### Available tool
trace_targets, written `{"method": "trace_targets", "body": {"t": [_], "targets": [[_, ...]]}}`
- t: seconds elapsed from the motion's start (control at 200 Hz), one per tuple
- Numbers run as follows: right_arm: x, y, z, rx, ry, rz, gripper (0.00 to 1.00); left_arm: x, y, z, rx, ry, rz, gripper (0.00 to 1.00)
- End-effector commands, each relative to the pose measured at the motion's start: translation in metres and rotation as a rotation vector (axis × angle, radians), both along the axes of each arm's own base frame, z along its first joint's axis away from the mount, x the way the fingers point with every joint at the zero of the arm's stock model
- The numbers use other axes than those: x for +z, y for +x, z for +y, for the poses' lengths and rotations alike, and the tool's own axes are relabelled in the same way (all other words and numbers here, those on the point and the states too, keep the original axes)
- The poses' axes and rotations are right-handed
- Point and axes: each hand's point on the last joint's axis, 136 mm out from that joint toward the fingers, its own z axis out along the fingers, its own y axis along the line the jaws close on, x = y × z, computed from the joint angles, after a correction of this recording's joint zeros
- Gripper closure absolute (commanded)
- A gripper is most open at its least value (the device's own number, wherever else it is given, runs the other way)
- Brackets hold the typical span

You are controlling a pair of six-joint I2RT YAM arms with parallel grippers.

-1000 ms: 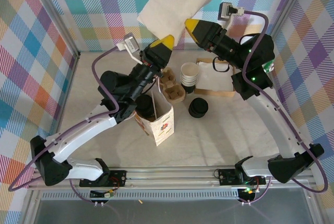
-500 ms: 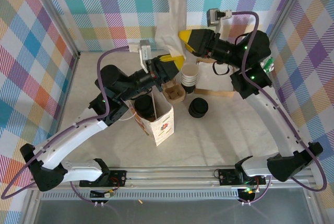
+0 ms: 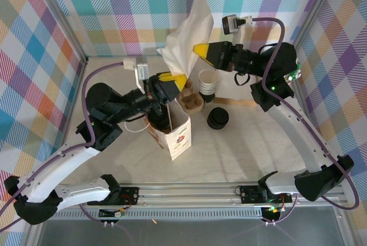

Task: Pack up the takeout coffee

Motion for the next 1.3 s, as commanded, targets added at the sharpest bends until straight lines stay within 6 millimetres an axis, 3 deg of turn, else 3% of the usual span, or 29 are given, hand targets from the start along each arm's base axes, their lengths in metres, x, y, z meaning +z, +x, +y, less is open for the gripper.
{"method": "trace_targets", "body": {"t": [0.0,0.03,0.075,0.095,0.2,0.245,0.445,0.59,0.735,0.955,1.11,1.295], "targets": [[0.025,-0.027,-0.013,-0.027,0.044,-0.202,1.0,-0.018,-0.002,0.008,0.023,0.018,0.066,0.97],[0.024,-0.03,-0.013,-0.036,0.031,-0.234,1.0,-0.022,0.001,0.012,0.051,0.018,0.077,0.84],[0.022,-0.033,-0.014,-0.055,0.004,-0.29,1.0,-0.027,0.005,0.023,0.11,0.011,0.096,0.53],[0.02,-0.033,-0.014,-0.066,-0.011,-0.314,1.0,-0.029,0.008,0.028,0.14,0.006,0.105,0.44],[0.014,-0.039,-0.014,-0.108,-0.087,-0.457,1.0,-0.034,0.01,0.065,0.282,-0.058,0.112,0.2],[0.01,-0.039,-0.013,-0.119,-0.11,-0.512,1.0,-0.035,0.008,0.084,0.341,-0.092,0.116,0.15],[-0.024,-0.034,0.005,-0.105,-0.21,-0.683,1.0,-0.044,-0.014,0.18,0.615,-0.155,0.119,0.12],[-0.071,-0.032,0.034,-0.073,-0.317,-0.847,1.0,-0.042,-0.026,0.218,0.734,-0.067,0.117,0.14],[-0.104,-0.028,0.056,-0.02,-0.358,-0.885,1.0,-0.043,-0.025,0.218,0.756,0.051,0.124,0.15],[-0.163,-0.034,0.08,0.064,-0.461,-0.906,1.0,-0.045,-0.016,0.202,0.728,0.054,0.143,0.15],[-0.197,-0.034,0.081,0.066,-0.527,-0.91,1.0,-0.045,-0.013,0.196,0.715,0.052,0.15,0.14],[-0.213,-0.032,0.077,0.045,-0.556,-0.907,1.0,-0.044,-0.011,0.192,0.707,0.055,0.154,0.14]]}}
